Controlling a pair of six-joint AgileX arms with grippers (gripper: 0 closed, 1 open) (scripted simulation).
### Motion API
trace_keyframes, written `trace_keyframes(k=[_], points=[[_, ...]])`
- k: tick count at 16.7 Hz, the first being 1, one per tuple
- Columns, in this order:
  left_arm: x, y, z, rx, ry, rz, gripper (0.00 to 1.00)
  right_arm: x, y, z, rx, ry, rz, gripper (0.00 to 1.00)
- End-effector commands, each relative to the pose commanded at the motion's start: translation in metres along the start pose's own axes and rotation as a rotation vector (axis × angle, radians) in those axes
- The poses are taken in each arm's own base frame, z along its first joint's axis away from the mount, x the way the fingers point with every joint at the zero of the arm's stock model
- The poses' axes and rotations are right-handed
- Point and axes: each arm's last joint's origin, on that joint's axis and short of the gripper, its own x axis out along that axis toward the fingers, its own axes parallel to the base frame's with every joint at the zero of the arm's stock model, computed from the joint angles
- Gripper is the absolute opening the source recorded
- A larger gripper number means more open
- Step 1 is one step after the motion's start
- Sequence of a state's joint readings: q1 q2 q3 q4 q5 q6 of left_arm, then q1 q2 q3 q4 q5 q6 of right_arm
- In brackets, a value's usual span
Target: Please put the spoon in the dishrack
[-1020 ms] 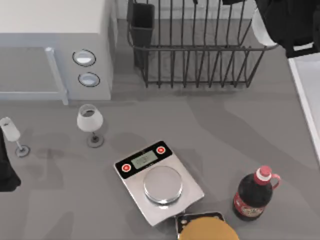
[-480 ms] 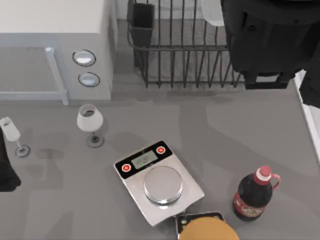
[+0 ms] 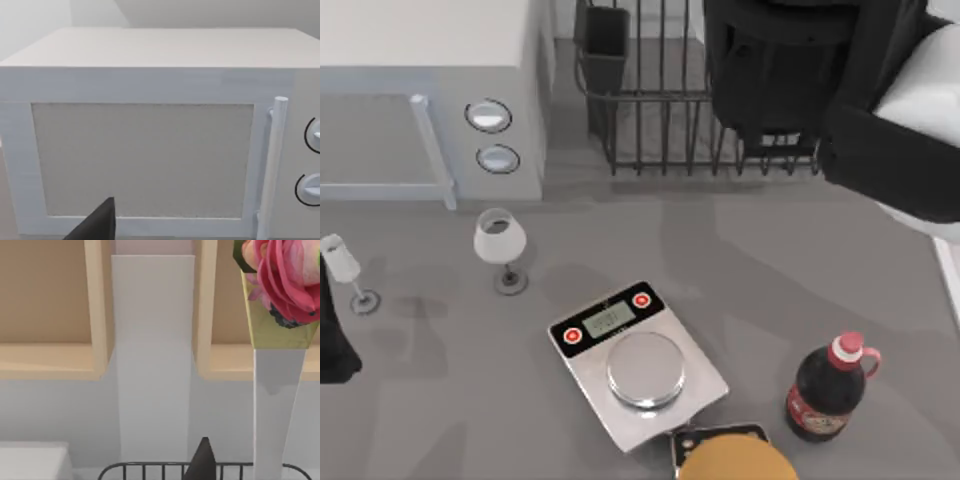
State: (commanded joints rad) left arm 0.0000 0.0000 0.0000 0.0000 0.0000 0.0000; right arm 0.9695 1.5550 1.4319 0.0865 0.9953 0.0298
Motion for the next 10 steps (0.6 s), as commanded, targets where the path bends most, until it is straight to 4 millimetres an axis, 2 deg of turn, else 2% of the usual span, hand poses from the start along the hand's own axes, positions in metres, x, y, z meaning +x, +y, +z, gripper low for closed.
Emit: trace_keyframes(k=[3,5,8,10], points=[[0.0,0.0,0.0,0.0,0.0,0.0,1.0,0.052,0.015,-0.046,0.008,-0.004,0.002,0.0],[0.0,0.0,0.0,0.0,0.0,0.0,1.0,0.09,0.015,-0.081,0.026,-0.019,0.002,0.0],[0.0,0.0,0.0,0.0,0.0,0.0,1.0,0.137,0.001,-0.134,0.025,-0.022,0.001,0.0],[0.0,0.0,0.0,0.0,0.0,0.0,1.0,0.157,-0.011,-0.16,0.015,-0.012,0.001,0.0]])
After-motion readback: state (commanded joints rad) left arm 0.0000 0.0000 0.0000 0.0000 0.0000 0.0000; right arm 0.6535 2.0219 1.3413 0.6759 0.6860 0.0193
